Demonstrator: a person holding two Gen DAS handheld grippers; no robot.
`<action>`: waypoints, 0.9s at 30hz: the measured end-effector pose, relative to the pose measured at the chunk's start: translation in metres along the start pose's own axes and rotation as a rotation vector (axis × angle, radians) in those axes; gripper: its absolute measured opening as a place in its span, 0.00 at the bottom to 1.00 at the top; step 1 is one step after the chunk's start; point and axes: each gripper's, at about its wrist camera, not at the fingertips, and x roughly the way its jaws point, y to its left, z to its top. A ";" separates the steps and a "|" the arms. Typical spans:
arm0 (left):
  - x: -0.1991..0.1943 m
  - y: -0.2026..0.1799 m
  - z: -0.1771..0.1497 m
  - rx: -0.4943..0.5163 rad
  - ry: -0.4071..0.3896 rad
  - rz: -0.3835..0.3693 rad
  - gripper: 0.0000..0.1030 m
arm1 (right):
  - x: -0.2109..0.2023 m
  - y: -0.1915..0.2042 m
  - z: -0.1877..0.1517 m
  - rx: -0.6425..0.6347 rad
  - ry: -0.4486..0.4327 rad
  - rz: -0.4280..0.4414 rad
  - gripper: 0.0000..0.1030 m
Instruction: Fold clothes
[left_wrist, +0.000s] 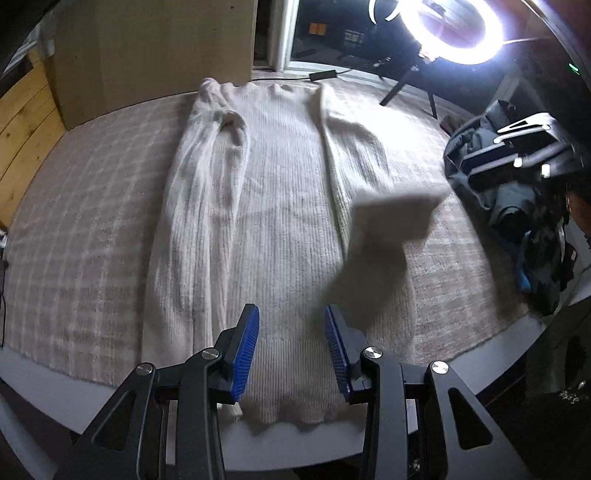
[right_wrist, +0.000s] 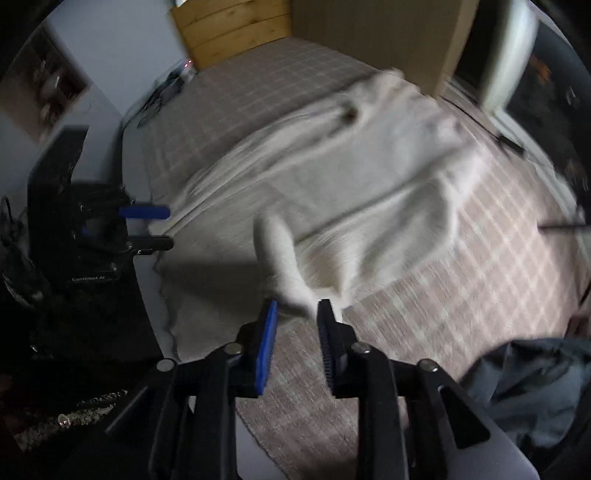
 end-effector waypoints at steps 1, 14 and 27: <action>0.003 -0.005 0.004 0.021 0.002 0.003 0.34 | -0.004 -0.016 -0.003 0.060 -0.014 0.040 0.34; 0.075 -0.101 0.075 0.134 -0.010 0.042 0.40 | 0.047 -0.123 0.034 0.329 -0.055 0.062 0.42; 0.013 -0.062 -0.036 -0.106 0.117 0.010 0.18 | 0.119 -0.132 0.079 0.266 0.050 -0.001 0.42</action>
